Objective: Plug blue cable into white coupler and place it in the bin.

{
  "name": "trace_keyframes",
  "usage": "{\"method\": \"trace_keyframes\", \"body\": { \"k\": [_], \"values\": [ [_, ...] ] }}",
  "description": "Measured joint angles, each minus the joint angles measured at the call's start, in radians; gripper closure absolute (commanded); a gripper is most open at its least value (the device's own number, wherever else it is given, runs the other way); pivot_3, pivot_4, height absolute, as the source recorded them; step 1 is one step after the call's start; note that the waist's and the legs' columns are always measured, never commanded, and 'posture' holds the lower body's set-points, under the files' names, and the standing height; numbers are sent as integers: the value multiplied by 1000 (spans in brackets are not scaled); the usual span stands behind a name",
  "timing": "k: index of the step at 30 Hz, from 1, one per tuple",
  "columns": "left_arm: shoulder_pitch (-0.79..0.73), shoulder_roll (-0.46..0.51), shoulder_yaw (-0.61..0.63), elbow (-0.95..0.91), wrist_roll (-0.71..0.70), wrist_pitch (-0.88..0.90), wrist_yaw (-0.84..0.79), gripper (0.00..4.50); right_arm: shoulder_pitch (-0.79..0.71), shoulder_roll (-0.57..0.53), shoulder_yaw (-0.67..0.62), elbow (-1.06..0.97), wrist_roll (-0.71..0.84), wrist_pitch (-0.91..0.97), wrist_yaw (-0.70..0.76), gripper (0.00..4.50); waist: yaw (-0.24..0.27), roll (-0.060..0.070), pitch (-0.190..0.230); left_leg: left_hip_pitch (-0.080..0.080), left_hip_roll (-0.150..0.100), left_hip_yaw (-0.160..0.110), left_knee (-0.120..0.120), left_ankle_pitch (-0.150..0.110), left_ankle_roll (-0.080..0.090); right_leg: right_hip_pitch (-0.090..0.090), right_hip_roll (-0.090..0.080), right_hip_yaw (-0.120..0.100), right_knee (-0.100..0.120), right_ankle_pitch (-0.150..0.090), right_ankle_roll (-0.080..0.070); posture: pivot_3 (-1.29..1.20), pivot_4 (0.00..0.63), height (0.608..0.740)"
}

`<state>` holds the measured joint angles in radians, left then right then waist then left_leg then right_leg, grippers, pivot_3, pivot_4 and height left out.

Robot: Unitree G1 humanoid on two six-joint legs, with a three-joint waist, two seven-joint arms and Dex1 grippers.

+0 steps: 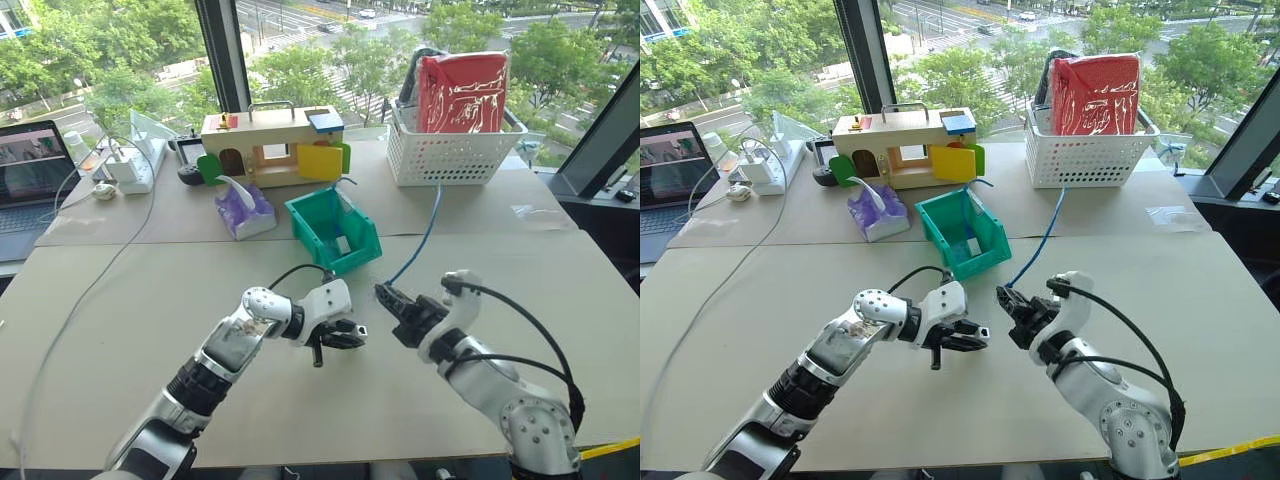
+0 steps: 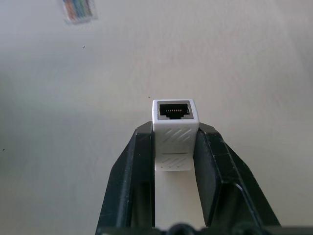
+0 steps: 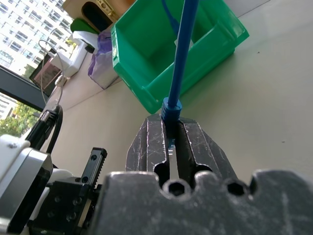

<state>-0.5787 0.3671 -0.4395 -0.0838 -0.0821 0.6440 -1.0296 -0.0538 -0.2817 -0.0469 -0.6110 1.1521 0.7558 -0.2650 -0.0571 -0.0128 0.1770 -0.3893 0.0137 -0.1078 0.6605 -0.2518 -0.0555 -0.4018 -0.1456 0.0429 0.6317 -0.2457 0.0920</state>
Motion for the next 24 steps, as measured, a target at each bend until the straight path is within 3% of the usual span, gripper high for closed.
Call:
{"method": "trace_keyframes", "body": {
  "k": [7,18,21,24],
  "values": [
    [-59,22,-56,-53,3,142,26,3880,30,4,-5,-10,-52,-5,1,4500,0,0,0,1,0,0,0,0,0,0,0,0,0,0,0,0,150,740],
    [-49,-17,-18,-78,-53,280,106,3880,75,-7,-6,-15,49,17,8,4500,2,0,-1,3,0,0,0,0,0,2,0,0,0,0,0,0,150,740],
    [-5,-76,31,-37,-63,205,176,3880,71,-12,-6,-15,48,16,14,4500,13,0,-1,3,0,0,0,0,0,3,0,0,-1,0,0,0,150,740],
    [24,-75,38,19,-39,25,210,3880,49,-18,-11,-15,36,9,30,4500,14,0,-1,3,0,0,0,0,0,3,0,0,-1,0,0,0,150,740]
  ]
}}
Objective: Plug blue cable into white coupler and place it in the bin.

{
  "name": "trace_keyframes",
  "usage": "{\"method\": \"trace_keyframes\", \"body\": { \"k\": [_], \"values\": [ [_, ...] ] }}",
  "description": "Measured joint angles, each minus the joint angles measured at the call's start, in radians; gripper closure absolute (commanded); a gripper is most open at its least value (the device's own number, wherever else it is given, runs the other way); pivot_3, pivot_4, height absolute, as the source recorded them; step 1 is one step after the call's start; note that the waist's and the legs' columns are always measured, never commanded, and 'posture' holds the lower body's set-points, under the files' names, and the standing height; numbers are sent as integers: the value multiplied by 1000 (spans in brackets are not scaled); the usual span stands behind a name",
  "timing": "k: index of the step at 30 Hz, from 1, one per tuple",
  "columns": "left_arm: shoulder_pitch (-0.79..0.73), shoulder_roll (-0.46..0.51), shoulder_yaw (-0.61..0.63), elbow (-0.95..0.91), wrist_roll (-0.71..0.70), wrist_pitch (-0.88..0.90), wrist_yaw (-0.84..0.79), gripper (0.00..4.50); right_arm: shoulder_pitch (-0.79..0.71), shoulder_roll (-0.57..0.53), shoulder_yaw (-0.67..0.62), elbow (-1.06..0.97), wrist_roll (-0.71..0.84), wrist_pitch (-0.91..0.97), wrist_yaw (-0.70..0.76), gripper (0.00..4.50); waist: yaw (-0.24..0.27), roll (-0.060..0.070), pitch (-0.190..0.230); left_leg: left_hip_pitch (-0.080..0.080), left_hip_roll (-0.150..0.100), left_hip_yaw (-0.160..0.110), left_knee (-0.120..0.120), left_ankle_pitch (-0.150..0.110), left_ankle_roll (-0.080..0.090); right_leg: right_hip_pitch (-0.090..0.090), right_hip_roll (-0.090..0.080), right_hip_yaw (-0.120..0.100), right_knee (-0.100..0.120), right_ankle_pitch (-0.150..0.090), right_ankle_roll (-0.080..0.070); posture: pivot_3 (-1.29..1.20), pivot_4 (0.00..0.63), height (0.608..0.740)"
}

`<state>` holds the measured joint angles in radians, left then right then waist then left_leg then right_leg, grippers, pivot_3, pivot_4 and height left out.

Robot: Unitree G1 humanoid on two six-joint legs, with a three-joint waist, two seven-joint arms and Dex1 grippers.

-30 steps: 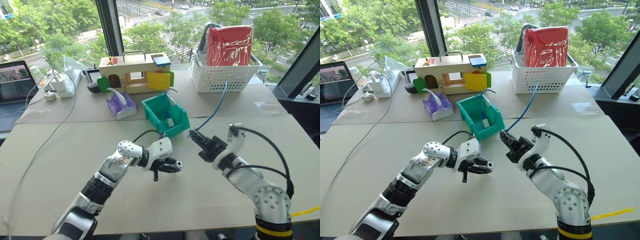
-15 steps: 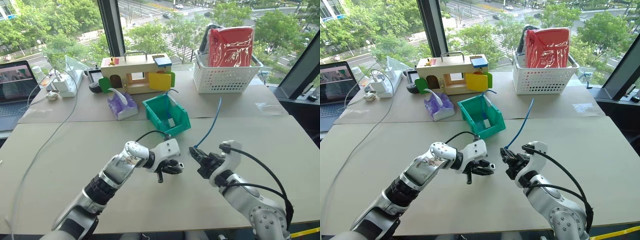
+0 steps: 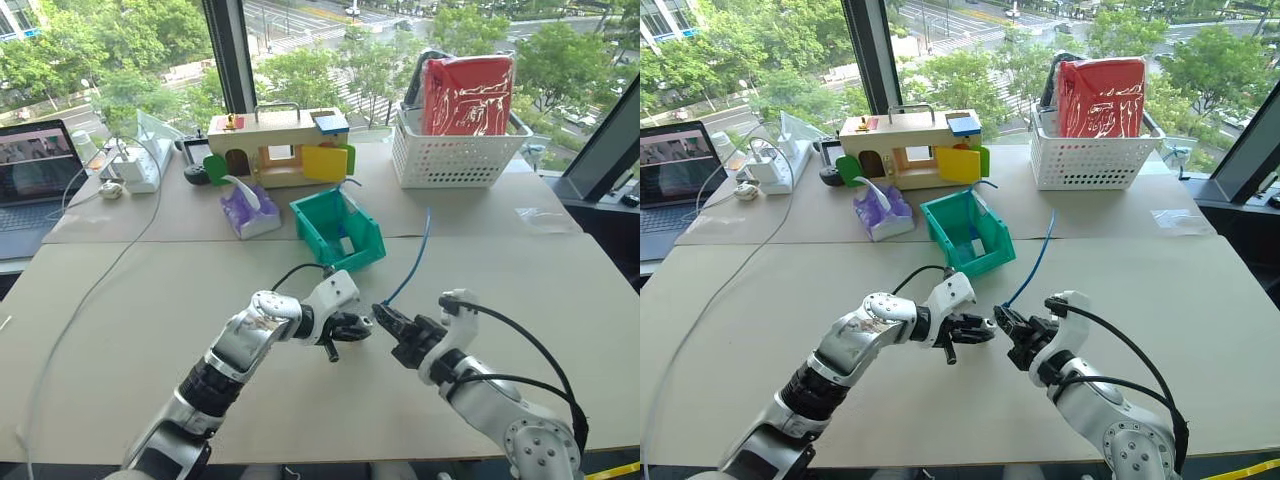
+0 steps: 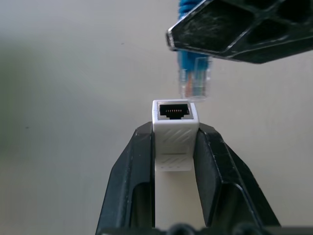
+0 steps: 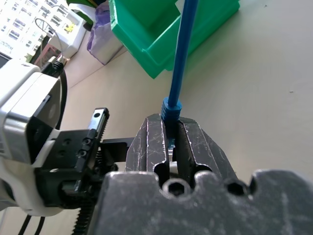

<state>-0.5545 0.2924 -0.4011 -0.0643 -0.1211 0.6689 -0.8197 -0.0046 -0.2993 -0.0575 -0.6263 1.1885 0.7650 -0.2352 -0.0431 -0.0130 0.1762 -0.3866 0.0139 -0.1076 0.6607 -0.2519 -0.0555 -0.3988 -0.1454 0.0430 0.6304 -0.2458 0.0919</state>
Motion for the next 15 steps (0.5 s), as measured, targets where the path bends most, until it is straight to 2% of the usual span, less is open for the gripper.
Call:
{"method": "trace_keyframes", "body": {
  "k": [6,15],
  "values": [
    [89,-6,45,59,-15,-275,-32,3880,-22,8,-32,1,-4,-17,3,4500,1,0,0,-2,0,0,0,0,0,-2,0,0,0,0,0,0,150,740],
    [99,-17,40,219,-18,-503,-126,3880,-27,-29,8,6,-53,-7,49,4500,-1,0,0,-1,0,0,0,0,0,-2,0,0,0,0,0,0,150,740]
  ]
}}
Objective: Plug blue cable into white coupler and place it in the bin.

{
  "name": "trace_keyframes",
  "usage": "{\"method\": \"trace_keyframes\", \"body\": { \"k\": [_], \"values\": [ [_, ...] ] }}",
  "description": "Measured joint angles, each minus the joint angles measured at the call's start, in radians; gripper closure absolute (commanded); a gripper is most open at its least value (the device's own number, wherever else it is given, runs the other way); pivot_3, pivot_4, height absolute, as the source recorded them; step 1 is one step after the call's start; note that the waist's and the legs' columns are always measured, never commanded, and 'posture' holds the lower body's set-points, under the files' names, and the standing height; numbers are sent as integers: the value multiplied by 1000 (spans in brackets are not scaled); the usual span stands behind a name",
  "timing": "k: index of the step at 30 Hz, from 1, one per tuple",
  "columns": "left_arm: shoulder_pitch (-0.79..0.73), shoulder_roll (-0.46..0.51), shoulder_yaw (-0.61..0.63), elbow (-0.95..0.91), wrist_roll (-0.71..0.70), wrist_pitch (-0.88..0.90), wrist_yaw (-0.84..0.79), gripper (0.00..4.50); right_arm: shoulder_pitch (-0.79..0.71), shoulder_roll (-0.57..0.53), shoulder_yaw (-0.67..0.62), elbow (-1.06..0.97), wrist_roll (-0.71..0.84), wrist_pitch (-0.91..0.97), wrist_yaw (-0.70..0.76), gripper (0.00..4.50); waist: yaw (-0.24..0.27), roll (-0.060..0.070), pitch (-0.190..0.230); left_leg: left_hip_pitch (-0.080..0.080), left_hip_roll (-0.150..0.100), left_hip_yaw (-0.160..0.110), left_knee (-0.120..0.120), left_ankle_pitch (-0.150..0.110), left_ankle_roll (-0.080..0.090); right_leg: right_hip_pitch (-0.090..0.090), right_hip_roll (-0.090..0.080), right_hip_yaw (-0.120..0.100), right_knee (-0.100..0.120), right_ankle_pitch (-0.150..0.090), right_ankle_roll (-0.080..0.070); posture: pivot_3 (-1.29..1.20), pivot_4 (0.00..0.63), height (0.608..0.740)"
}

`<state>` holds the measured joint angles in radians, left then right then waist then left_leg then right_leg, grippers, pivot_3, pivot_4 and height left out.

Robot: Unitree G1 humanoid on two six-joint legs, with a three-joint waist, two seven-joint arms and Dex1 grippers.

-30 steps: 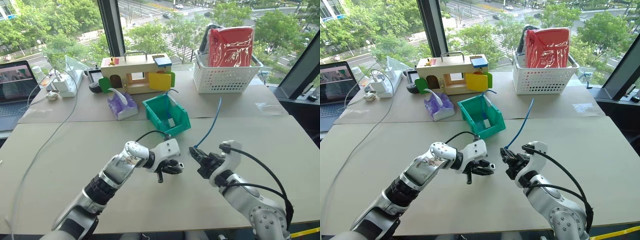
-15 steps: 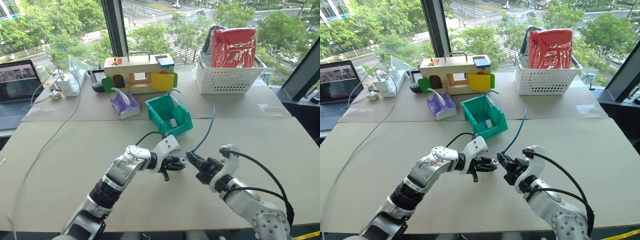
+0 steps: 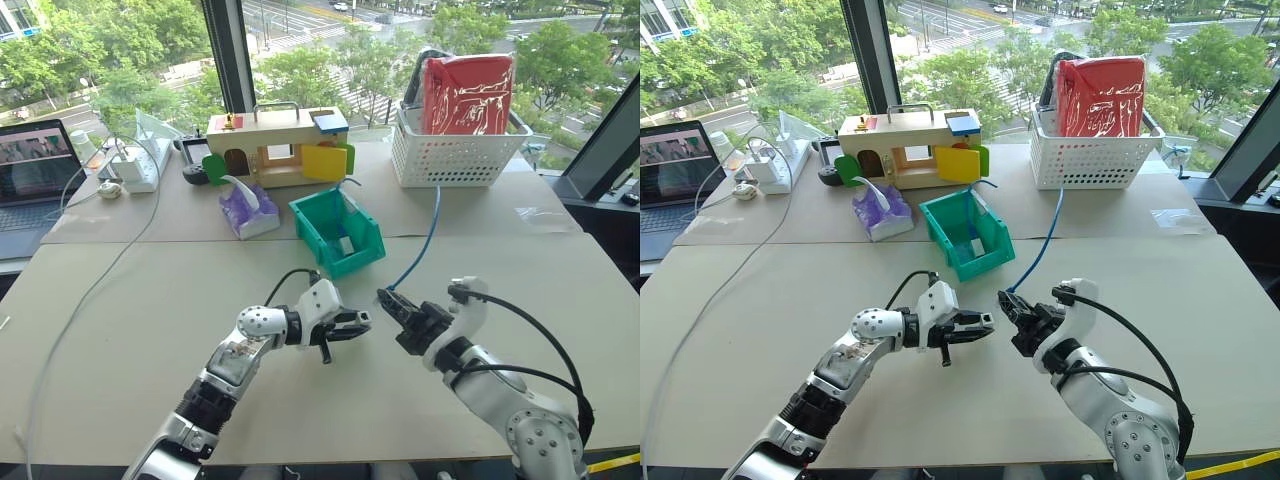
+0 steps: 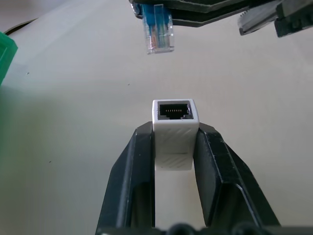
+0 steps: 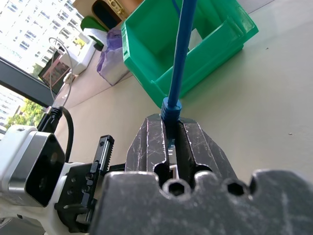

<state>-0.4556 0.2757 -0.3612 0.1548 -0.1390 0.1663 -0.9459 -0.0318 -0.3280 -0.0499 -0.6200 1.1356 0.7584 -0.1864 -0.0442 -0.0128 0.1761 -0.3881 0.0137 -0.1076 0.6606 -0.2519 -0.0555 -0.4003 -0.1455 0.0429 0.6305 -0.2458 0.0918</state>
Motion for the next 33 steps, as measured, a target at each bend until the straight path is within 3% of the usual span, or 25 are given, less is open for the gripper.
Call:
{"method": "trace_keyframes", "body": {
  "k": [10,33],
  "values": [
    [5,3,-32,84,66,-212,-13,3880,5,-3,37,1,-102,4,46,4500,2,0,-1,5,0,0,0,0,0,6,0,0,-2,0,0,0,150,740],
    [30,4,-15,43,22,-97,-29,3880,41,36,121,-20,-231,37,70,4500,0,-2,-9,10,0,0,-1,-1,1,11,0,-1,-3,-1,1,0,150,740]
  ]
}}
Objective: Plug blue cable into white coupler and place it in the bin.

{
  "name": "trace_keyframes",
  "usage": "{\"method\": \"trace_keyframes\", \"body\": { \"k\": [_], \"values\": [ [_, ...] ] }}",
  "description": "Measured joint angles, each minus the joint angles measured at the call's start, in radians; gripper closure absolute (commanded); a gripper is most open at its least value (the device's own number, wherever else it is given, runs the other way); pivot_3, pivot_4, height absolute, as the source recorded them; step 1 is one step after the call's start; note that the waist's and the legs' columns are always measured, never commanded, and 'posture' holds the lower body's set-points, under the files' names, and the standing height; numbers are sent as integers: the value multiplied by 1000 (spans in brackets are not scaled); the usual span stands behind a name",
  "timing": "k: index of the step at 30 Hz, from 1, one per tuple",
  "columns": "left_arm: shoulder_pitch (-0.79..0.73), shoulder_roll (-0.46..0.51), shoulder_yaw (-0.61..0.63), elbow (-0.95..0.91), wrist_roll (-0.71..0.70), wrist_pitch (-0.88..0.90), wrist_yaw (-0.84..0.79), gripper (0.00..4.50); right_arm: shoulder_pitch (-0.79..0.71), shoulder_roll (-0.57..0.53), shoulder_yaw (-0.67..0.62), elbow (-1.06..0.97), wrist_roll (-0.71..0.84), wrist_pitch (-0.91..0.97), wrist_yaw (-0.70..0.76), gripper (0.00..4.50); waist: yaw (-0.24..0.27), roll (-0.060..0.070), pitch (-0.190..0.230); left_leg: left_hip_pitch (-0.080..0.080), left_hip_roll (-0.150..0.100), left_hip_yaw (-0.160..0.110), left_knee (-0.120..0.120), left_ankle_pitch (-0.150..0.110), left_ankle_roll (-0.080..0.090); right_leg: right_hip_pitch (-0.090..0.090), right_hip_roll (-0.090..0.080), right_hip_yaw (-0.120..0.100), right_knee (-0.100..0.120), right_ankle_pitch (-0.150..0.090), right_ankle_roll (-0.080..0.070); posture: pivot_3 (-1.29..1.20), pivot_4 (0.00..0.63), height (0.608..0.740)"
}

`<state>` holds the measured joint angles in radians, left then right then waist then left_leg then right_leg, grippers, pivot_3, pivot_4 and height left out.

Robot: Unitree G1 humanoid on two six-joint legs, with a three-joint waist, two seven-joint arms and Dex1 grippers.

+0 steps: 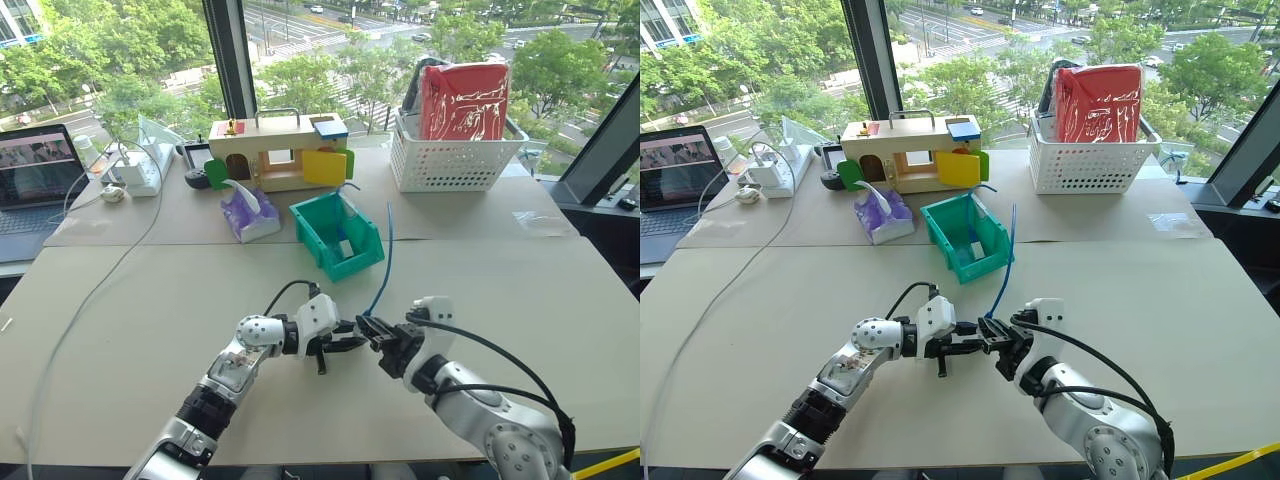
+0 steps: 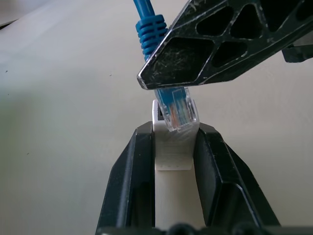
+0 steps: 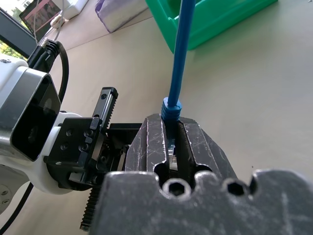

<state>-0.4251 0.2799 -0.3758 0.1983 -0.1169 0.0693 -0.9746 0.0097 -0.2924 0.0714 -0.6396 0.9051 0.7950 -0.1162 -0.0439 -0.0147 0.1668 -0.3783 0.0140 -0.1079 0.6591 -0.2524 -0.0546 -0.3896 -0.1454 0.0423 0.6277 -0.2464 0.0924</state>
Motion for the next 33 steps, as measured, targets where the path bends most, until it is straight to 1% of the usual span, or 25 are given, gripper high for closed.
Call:
{"method": "trace_keyframes", "body": {
  "k": [7,11,16,22,33],
  "values": [
    [0,0,0,0,0,1,-1,3880,15,34,-17,6,-2,-1,7,4500,0,0,0,0,0,0,0,0,0,0,0,0,0,0,0,0,150,740],
    [0,0,0,0,-2,3,-1,3880,46,68,-47,4,21,-2,6,4500,2,-1,-3,0,0,0,0,0,0,1,0,0,-1,0,0,0,150,740],
    [1,-2,1,-3,-5,13,-1,3880,55,85,-62,5,32,-1,3,4500,3,-2,-3,1,0,0,0,0,0,1,0,0,-1,0,0,0,150,740],
    [30,-12,14,-34,-15,51,21,3880,89,113,-127,34,34,-3,-45,4500,0,-2,-4,1,0,0,-1,0,1,1,0,0,-1,-1,0,0,150,740],
    [33,-13,15,-43,-15,64,28,3880,67,117,-125,37,18,-9,-38,4500,1,-2,-4,1,0,0,-1,0,1,1,0,0,-1,-1,0,0,150,740]
  ]
}}
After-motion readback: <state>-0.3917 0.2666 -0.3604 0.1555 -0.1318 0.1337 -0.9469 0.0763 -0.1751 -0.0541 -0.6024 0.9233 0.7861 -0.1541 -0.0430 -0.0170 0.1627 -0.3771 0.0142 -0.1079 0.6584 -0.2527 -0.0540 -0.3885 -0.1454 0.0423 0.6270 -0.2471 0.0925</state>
